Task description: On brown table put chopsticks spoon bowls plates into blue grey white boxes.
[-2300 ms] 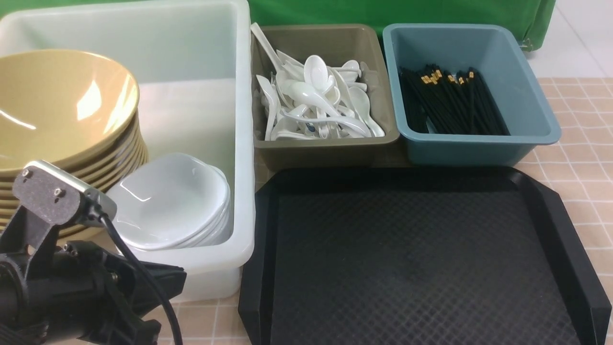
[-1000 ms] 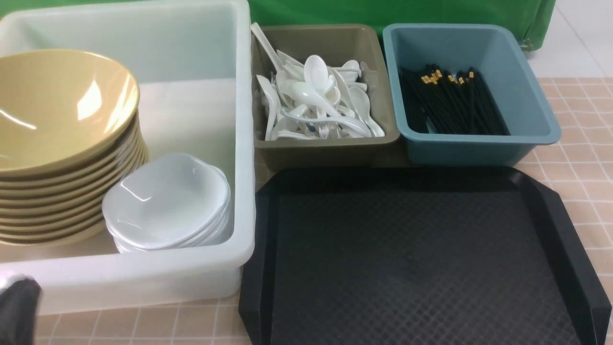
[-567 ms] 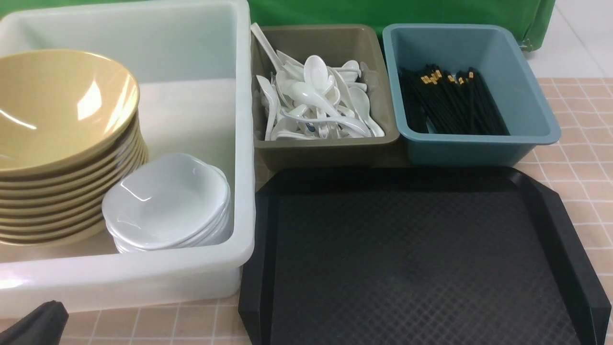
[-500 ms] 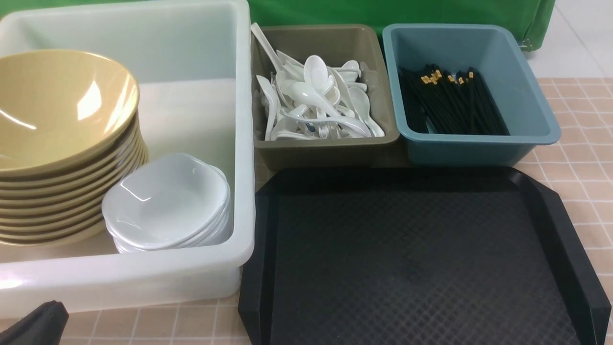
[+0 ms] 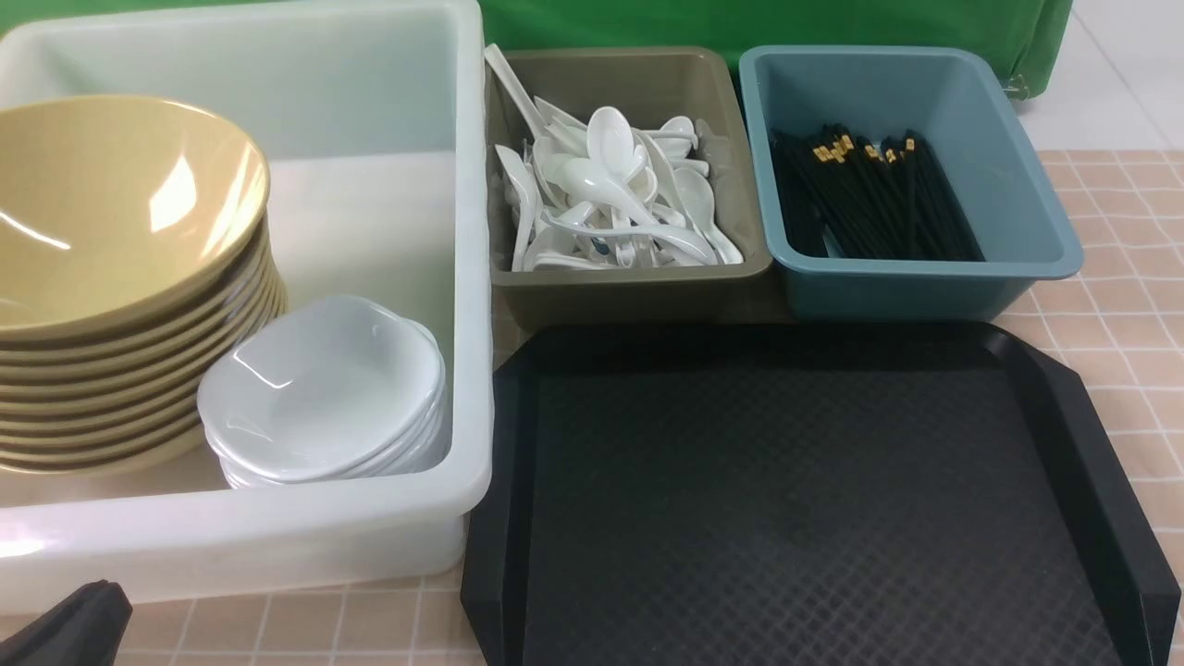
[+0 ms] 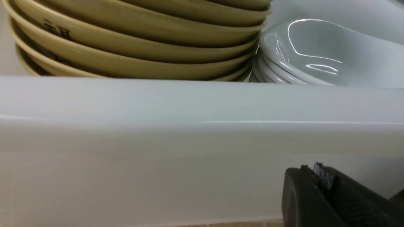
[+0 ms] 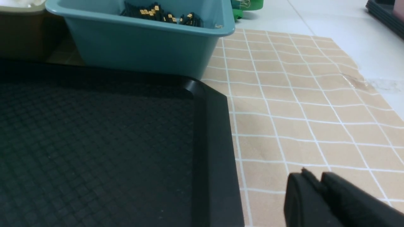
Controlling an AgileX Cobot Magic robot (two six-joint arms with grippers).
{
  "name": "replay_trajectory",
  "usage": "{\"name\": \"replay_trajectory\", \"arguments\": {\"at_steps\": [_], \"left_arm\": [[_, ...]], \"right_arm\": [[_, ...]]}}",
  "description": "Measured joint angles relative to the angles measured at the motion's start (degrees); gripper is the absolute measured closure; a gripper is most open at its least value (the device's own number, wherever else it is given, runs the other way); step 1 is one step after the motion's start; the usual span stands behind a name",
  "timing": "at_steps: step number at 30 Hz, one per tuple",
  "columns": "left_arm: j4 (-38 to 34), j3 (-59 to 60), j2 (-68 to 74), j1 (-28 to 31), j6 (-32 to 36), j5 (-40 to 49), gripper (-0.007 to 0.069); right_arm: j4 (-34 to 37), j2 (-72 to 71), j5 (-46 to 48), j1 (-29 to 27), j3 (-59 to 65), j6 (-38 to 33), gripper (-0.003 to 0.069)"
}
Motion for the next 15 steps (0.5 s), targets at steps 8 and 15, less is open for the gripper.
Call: {"name": "replay_trajectory", "arguments": {"at_steps": [8,15], "left_arm": [[0.0,0.0,0.0,0.0,0.0,0.0,0.062],[0.0,0.0,0.0,0.0,0.0,0.0,0.062]], "right_arm": [[0.0,0.0,0.0,0.0,0.0,0.0,0.0538],[0.0,0.0,0.0,0.0,0.0,0.0,0.053]]}}
